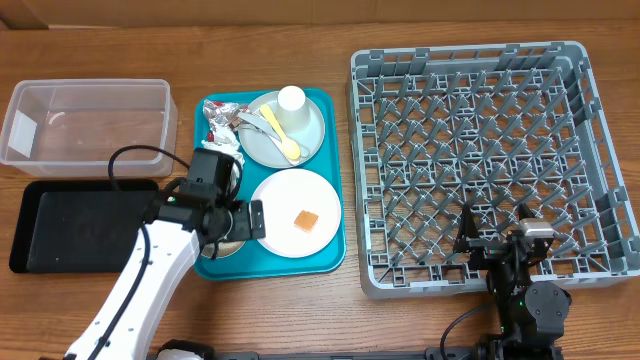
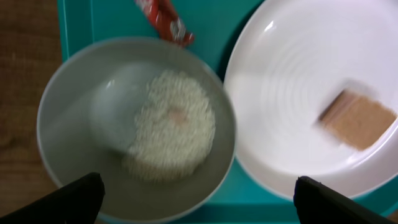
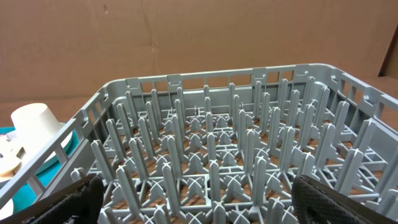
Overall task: Sort waste into correct bins and load items into the dishwasher rack
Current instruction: 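Move the left gripper over the grey rice bowl on the teal tray, then lower the left gripper and grasp the rim of the grey bowl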
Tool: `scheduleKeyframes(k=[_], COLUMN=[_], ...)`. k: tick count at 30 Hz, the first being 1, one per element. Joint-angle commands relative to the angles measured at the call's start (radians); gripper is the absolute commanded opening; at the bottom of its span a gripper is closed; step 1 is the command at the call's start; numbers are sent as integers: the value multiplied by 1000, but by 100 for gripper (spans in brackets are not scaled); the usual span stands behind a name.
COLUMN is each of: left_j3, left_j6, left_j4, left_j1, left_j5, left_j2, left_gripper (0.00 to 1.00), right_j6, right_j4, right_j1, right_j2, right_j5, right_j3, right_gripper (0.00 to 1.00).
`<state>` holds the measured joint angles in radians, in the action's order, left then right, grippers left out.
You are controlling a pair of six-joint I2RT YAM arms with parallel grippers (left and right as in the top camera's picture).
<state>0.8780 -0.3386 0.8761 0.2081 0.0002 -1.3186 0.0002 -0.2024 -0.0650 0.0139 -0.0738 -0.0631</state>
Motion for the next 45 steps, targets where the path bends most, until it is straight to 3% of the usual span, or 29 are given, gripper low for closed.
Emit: scheduleKeyframes(k=[1,5,18,23,32,40,42,45], left_j3=[21,21,21,21,33,44,57,75], left_j6=[-8,41,55,55,55,55,55,54], left_j4=[-30,-56,-114,-119,-117,-108,-94,-76], left_j1=[4,4,4,3,3,4,4,3], left_j5=[5,102,39,16,19,19,19,19], left_j2=[-44,-97,-237,-237,-237,-237,-237,-237], left_gripper=[100,100,100,92,58,52,45,43], right_j6=[-1,-1,-1,-1,-1,-1,-1,-1], right_j4=[4,4,4,4,4,4,4,4], right_j1=[-3,-3,-3,-3,-3,-3,-3,-3], right_j2=[-11,-11,-11,-11,-11,-11,-11,-11], right_j5=[2,2,2,2,2,2,2,2], right_j3=[3,3,3,3,3,3,3,3], right_gripper=[100,100,100,100,100,100,100,100])
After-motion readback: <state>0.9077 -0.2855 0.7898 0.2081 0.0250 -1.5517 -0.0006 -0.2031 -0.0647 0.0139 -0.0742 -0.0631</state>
